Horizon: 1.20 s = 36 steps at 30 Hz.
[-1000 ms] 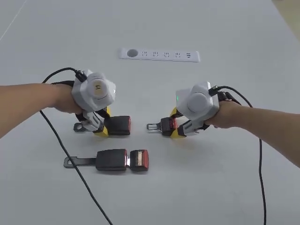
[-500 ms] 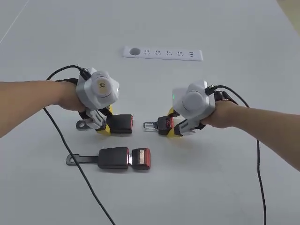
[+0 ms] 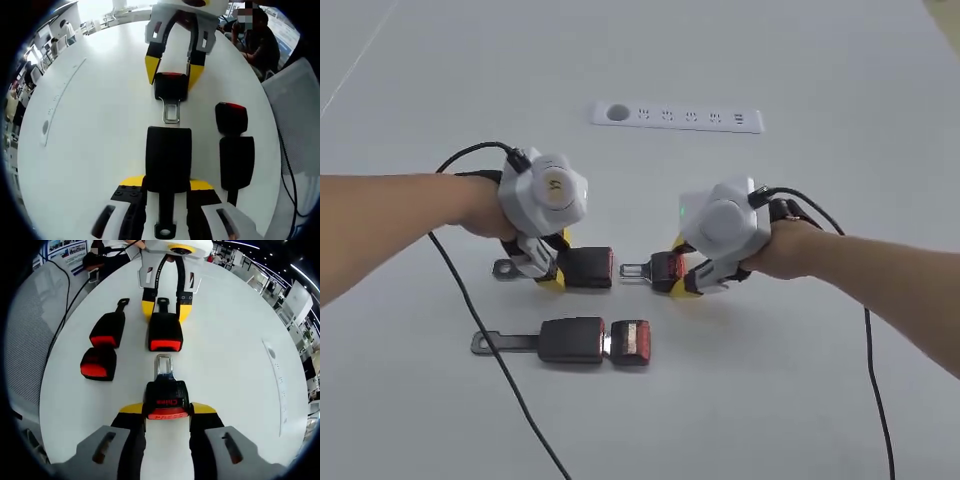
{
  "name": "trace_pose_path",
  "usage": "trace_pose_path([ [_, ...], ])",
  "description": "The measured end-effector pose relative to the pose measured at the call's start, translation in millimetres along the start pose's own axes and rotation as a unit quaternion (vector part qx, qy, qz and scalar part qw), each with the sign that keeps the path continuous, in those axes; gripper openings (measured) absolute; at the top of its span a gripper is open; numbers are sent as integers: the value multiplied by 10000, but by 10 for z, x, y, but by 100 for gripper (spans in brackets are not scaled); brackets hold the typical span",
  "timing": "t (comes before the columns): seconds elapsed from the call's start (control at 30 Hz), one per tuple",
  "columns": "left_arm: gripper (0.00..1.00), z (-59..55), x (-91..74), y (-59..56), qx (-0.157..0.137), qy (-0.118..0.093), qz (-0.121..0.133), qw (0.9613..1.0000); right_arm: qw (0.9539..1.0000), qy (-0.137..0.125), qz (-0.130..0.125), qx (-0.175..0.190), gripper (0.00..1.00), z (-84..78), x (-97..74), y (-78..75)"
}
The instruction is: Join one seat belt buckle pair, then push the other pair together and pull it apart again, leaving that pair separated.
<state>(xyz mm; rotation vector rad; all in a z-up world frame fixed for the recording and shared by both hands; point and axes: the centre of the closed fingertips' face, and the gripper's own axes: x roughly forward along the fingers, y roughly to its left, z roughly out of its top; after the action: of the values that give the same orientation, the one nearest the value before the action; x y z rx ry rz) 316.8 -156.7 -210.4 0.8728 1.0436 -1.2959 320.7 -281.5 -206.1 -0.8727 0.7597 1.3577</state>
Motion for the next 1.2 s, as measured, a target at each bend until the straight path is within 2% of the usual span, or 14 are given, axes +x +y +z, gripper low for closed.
trace_pose_path([
  [0.3, 30, 12, -12, -15, -28, -9, 10, 10000, 10000, 35, -32, -18, 31, 66, 46, -23],
  [0.4, 30, -26, 17, 18, -28, -1, 8, 10000, 10000, 43, -33, -30, 31, 83, 44, -14],
  [0.8, 30, 20, -27, -35, -19, 15, 2, 10000, 10000, -31, -32, -33, 31, 173, 71, -2],
  [1.2, 30, -24, 5, 13, -15, -15, 6, 10000, 9999, -134, -18, -53, 31, 253, 104, -9],
])
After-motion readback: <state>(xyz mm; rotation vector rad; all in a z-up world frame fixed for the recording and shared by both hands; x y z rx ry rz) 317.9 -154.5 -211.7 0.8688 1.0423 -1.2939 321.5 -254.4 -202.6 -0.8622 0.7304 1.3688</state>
